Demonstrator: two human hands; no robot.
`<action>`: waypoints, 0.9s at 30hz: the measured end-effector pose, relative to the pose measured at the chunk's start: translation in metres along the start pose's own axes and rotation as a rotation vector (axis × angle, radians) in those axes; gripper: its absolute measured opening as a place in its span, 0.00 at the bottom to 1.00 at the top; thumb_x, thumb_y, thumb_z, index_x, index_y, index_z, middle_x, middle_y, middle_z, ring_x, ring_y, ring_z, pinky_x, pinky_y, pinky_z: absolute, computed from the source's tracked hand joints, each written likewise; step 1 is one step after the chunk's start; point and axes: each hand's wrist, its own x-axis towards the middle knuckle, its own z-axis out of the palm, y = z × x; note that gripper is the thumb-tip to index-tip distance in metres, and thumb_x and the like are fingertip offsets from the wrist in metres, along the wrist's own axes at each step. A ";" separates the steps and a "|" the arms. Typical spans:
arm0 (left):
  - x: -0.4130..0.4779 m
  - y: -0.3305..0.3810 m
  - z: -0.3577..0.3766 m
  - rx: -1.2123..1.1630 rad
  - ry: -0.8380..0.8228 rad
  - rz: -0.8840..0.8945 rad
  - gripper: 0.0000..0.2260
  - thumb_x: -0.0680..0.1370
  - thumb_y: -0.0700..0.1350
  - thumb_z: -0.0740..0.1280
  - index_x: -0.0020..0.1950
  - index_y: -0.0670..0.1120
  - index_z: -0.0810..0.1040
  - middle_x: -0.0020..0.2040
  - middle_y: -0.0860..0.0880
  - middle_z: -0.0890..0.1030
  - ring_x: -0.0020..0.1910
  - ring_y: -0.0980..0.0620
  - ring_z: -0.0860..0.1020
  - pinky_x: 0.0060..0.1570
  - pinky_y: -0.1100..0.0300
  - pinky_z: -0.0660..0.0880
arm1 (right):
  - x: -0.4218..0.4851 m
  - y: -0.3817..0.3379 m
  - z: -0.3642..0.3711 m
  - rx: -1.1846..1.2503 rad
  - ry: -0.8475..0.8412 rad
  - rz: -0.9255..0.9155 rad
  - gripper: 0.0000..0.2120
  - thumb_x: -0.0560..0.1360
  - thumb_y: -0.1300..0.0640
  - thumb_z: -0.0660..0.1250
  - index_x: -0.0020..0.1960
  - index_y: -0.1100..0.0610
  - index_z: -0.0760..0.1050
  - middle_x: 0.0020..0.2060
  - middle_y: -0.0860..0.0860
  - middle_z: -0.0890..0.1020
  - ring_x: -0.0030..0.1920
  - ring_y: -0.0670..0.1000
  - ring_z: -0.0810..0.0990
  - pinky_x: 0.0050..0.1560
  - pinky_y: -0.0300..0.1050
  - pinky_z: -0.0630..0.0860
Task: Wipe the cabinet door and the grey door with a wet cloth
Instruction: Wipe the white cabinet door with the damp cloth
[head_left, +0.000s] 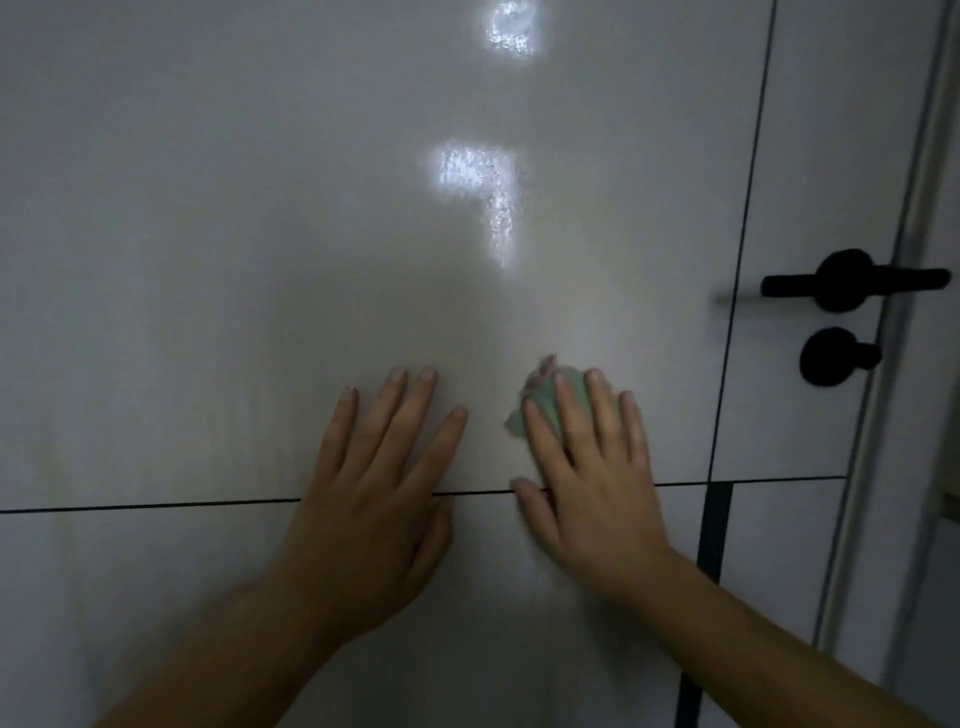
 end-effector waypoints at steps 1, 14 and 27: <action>0.002 0.005 0.003 -0.009 -0.004 0.015 0.29 0.79 0.51 0.59 0.79 0.42 0.67 0.82 0.37 0.58 0.81 0.36 0.56 0.74 0.31 0.59 | -0.017 0.000 0.006 -0.005 -0.037 -0.125 0.32 0.83 0.40 0.55 0.82 0.54 0.55 0.82 0.56 0.52 0.81 0.63 0.50 0.78 0.67 0.52; 0.042 0.061 0.032 0.064 0.045 0.004 0.28 0.77 0.52 0.60 0.77 0.44 0.72 0.81 0.37 0.61 0.80 0.33 0.58 0.74 0.28 0.55 | -0.054 0.068 0.005 -0.021 -0.005 -0.130 0.29 0.83 0.44 0.56 0.81 0.53 0.56 0.81 0.55 0.55 0.81 0.62 0.53 0.78 0.66 0.53; 0.046 0.068 0.041 0.089 0.106 -0.029 0.28 0.76 0.51 0.61 0.74 0.39 0.73 0.79 0.33 0.63 0.78 0.28 0.60 0.73 0.25 0.52 | -0.081 0.122 0.003 -0.004 0.055 0.377 0.32 0.84 0.45 0.51 0.83 0.56 0.48 0.82 0.57 0.46 0.82 0.61 0.45 0.79 0.67 0.49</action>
